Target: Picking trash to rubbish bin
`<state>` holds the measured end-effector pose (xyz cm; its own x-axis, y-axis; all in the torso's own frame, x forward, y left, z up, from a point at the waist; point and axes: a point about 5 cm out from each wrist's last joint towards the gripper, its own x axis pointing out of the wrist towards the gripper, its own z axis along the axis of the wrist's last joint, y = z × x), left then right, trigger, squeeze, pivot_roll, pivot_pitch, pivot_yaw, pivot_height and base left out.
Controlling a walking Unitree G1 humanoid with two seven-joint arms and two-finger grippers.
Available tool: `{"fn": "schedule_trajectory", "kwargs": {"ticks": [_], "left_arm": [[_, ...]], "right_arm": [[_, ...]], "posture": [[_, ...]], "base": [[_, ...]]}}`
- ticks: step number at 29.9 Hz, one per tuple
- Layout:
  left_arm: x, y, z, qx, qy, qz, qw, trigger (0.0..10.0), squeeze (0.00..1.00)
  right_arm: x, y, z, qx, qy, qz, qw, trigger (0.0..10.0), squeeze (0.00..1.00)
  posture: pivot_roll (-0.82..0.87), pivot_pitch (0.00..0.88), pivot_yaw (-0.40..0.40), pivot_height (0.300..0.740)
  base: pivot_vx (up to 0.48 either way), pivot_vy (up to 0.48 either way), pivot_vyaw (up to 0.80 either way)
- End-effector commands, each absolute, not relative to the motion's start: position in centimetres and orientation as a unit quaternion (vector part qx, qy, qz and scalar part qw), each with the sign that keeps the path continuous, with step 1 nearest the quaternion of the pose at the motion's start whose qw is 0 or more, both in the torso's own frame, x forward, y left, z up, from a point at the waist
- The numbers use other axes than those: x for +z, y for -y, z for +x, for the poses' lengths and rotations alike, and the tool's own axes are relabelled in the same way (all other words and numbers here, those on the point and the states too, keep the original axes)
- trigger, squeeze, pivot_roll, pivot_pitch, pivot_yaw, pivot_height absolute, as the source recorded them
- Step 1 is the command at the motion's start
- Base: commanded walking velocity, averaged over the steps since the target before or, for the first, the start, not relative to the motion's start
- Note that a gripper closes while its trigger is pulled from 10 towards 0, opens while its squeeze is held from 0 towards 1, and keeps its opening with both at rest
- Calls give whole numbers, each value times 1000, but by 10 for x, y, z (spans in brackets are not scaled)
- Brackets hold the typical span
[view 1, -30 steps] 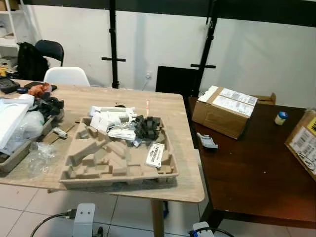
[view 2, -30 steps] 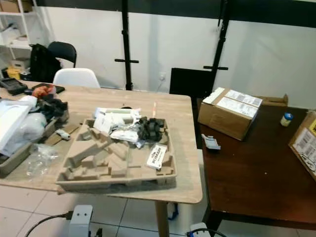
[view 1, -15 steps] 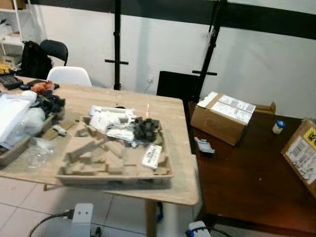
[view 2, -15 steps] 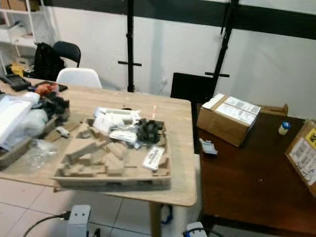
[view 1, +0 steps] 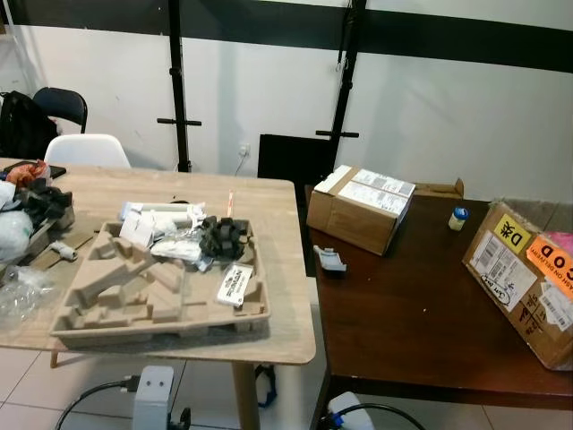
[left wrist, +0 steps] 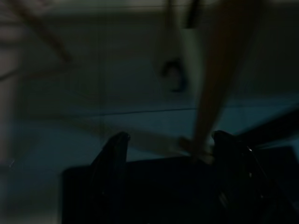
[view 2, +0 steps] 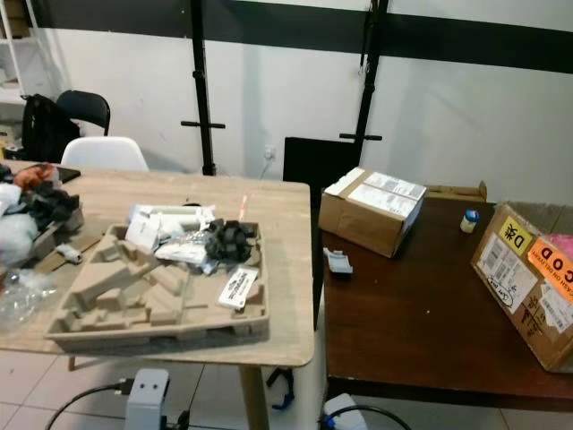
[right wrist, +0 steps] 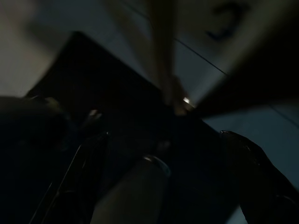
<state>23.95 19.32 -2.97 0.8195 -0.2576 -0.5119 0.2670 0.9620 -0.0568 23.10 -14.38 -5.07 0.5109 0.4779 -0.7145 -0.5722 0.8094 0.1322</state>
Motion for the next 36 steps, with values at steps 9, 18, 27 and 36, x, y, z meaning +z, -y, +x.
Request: {"fn": "schedule_trajectory", "kwargs": {"ticks": [9, 18, 27, 36], "left_arm": [[68, -188, 251, -443, -229, -26, 866, 10000, 0], [168, -170, 283, -477, -19, -37, 878, 10000, 0], [240, -179, 319, -423, 89, -72, 899, 10000, 0], [236, -185, 369, -265, 46, 11, 963, 10000, 0]], "right_arm": [[57, 125, 286, 539, -199, 59, 816, 10000, 0], [126, 124, 314, 540, -66, 139, 827, 10000, 0], [179, 126, 332, 494, 28, 159, 854, 10000, 0], [226, 121, 329, 524, 93, 194, 824, 10000, 0]], "posture": [[44, 30, -71, 740], [45, 29, -71, 740], [39, 27, -58, 740], [22, 32, -43, 740]], "base": [[0, 0, 0], [0, 0, 0], [0, 0, 0], [0, 0, 0]]}}
